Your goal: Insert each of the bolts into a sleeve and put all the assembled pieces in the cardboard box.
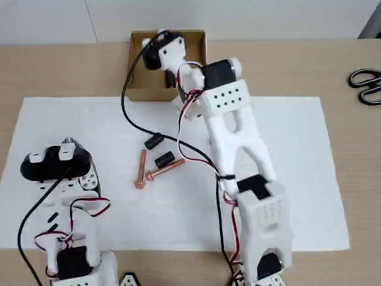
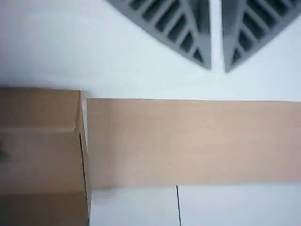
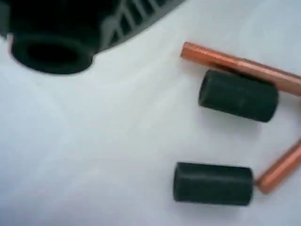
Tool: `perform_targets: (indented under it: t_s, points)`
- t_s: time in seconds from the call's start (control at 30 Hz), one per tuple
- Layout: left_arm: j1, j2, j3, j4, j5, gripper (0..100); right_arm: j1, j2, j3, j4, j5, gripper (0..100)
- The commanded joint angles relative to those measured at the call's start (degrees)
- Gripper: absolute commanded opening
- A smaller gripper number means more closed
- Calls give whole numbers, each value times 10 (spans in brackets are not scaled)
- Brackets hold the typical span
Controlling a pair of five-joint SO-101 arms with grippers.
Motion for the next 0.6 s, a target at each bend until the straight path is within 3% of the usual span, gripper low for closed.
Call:
perform_targets:
  t_s: [0.0,0.23,0.4,0.57]
  points:
    - [2,-3,-44,3,-1,6,-4,-127,24,4,-28,4]
    - [25,24,-114,64,-1,6,-4,-373,162,3,-52,4]
    - [124,144,-174,126,-21,6,2,-524,348,-7,-52,6]
    - [216,307,-276,149,-13,6,32,-664,557,-92,-54,6]
